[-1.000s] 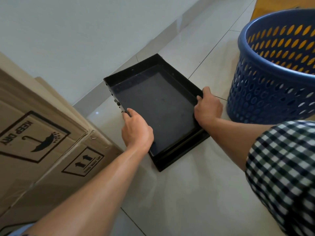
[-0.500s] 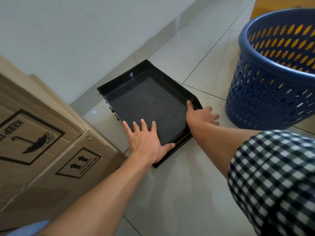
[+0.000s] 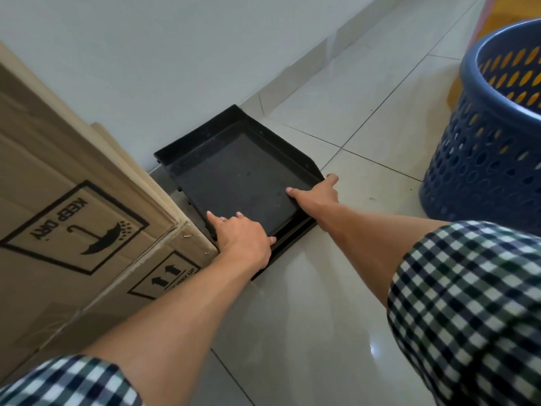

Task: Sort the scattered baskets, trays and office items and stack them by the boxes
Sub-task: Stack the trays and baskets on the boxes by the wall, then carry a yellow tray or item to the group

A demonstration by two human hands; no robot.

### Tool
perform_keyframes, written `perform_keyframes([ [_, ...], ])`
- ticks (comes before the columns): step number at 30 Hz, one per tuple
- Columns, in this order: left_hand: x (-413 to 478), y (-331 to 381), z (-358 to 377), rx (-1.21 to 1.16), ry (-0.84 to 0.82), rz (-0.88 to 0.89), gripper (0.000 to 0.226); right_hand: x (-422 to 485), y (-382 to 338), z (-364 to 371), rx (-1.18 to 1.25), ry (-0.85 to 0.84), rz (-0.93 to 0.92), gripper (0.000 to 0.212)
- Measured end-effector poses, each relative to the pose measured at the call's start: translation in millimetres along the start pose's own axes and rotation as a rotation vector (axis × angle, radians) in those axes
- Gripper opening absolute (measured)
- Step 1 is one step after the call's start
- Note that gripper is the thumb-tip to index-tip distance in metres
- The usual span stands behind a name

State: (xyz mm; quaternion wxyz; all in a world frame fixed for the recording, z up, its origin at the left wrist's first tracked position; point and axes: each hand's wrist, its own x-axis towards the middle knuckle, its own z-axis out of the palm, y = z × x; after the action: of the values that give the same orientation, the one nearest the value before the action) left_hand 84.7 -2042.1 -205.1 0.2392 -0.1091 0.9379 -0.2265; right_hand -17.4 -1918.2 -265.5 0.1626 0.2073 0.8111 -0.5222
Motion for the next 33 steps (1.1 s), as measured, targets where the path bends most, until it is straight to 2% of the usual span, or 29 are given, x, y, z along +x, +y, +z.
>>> perform_keyframes([
  [4, 1, -4, 1, 0.002, -0.031, -0.041, 0.072, 2, -24, 20, -0.142, -0.029, 0.056, 0.126],
  [6, 3, -3, 0, -0.007, -0.050, -0.049, 0.069, 6, -34, 23, -0.218, -0.017, 0.075, 0.128],
  [11, 9, -1, -2, -0.026, -0.059, -0.067, 0.067, 6, -33, 19, -0.192, -0.037, 0.084, 0.136],
  [16, 9, -2, -8, -0.040, -0.075, -0.070, 0.064, -5, -36, 0, -0.288, -0.135, 0.047, 0.128],
  [21, 3, -7, -32, -0.117, -0.111, -0.100, 0.070, -28, -37, -35, -0.276, -0.062, 0.013, 0.114],
  [25, -14, 5, -67, -0.280, 0.047, 0.097, 0.061, -55, -31, -76, -0.236, -0.016, -0.007, 0.103],
  [28, -27, 33, -94, -0.339, 0.075, 0.306, 0.052, -80, -15, -117, -0.302, -0.028, -0.011, 0.097],
  [33, -71, 95, -120, -0.311, 0.123, 0.586, 0.057, -130, 19, -196, -0.417, -0.191, 0.098, 0.053],
])
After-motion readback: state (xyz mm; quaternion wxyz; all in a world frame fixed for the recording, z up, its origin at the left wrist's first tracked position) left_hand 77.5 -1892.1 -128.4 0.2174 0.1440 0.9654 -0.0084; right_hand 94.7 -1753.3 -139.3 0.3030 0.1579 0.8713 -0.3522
